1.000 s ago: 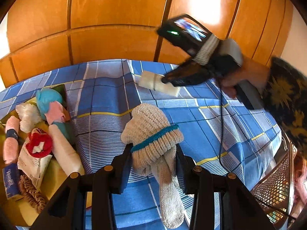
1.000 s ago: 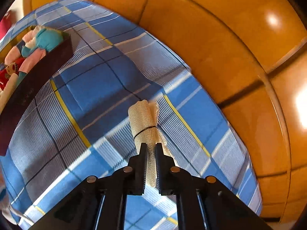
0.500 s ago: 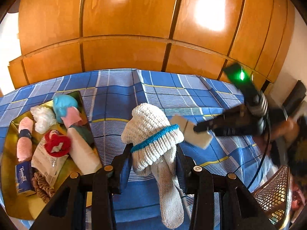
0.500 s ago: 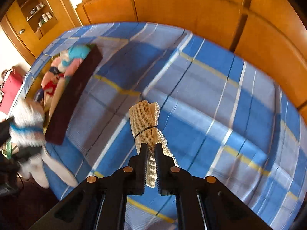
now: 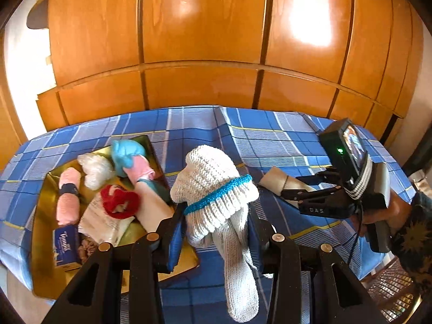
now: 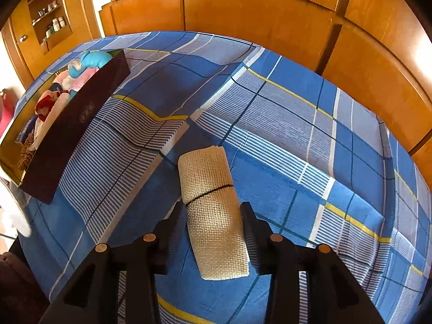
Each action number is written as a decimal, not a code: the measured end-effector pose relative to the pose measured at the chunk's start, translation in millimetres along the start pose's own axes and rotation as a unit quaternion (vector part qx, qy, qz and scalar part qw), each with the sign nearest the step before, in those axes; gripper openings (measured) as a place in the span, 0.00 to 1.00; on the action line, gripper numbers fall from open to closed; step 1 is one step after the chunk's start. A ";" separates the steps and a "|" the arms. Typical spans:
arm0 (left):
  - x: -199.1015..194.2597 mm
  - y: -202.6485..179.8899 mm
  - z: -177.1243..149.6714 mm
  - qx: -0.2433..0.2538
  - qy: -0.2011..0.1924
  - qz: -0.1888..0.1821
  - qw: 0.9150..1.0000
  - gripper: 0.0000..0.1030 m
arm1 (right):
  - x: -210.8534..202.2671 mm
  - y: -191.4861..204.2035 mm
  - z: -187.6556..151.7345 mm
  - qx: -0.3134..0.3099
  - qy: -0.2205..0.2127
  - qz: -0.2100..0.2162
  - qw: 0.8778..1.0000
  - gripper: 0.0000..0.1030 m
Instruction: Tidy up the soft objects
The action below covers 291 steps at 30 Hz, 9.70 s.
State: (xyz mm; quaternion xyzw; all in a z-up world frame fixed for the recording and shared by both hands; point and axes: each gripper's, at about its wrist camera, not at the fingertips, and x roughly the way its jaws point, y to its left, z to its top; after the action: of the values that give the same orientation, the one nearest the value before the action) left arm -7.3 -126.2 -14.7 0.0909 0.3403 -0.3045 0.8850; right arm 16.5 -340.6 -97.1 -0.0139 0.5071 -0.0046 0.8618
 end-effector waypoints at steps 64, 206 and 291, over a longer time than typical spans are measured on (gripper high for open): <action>70.4 211.1 -25.6 -0.151 0.111 0.127 0.974 0.54 | 0.4 10.1 -10.6 -0.026 -0.036 -0.031 0.999 0.38; -76.9 144.5 -60.9 -0.212 -0.060 0.281 0.934 1.00 | -60.6 232.4 30.9 -0.013 -0.170 0.009 0.985 0.49; -76.8 140.8 -63.4 -0.201 -0.064 0.284 0.935 0.96 | -59.5 231.0 28.2 -0.007 -0.172 0.014 0.985 0.49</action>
State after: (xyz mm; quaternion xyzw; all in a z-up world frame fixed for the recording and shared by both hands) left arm -2.2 46.2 -18.4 -0.0161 0.2971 0.0292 0.9543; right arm 10.9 -107.8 -38.0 -0.0137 0.3518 0.0139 0.9359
